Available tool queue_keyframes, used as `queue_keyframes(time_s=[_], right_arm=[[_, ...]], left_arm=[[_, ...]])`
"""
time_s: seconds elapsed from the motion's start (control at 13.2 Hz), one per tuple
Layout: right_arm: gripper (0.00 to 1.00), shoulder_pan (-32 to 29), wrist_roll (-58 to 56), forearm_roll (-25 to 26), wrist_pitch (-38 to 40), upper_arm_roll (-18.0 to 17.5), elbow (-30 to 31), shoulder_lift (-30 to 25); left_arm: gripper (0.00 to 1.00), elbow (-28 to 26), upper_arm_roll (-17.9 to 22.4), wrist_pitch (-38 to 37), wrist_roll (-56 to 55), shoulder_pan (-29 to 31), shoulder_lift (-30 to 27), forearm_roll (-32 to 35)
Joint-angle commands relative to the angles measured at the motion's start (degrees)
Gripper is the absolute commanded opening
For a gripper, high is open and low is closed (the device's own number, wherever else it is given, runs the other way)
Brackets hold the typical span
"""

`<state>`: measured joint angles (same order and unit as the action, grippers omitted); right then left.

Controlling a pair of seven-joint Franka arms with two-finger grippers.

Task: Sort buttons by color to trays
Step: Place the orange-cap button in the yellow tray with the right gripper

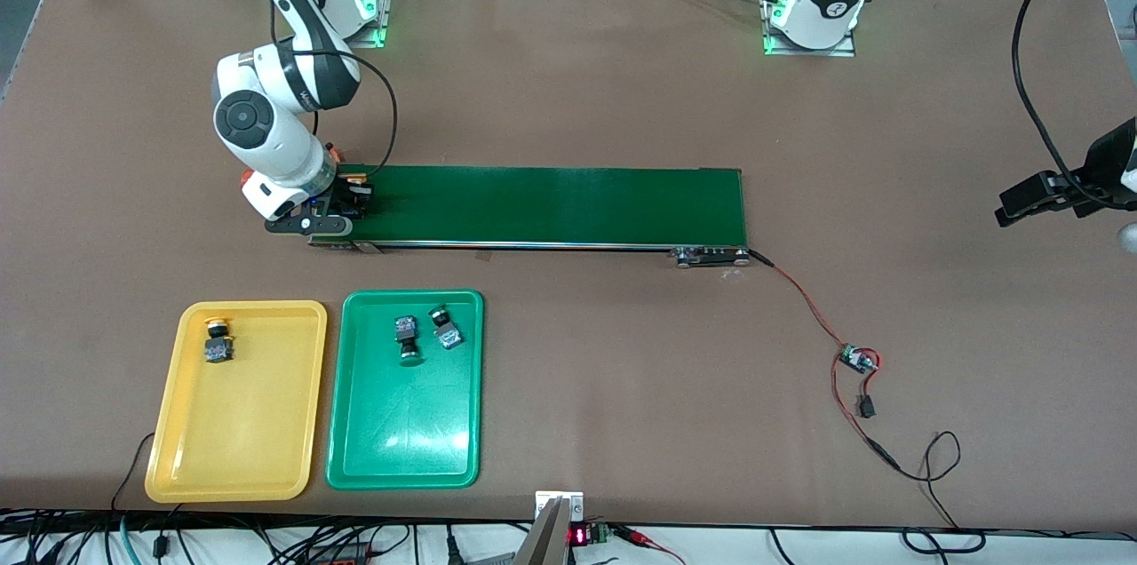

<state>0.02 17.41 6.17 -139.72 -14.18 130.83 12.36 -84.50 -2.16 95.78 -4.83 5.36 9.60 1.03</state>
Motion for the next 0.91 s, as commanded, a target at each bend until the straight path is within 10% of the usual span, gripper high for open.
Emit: queue_keyframes(time_s=[0.0,0.84], right_arm=[[0.17,-2.0,-3.7,0.9,2.3,-0.3,-5.1,-0.1],[0.18,-7.3,-12.7,0.4,7.6,3.5,-38.2,24.7]], left_arm=[[1.00,-0.5,0.1,0.7,1.0,0.2,-0.3,-0.2],[1.00,-0.5,0.1,0.6,1.0,0.2,-0.2,-0.2]])
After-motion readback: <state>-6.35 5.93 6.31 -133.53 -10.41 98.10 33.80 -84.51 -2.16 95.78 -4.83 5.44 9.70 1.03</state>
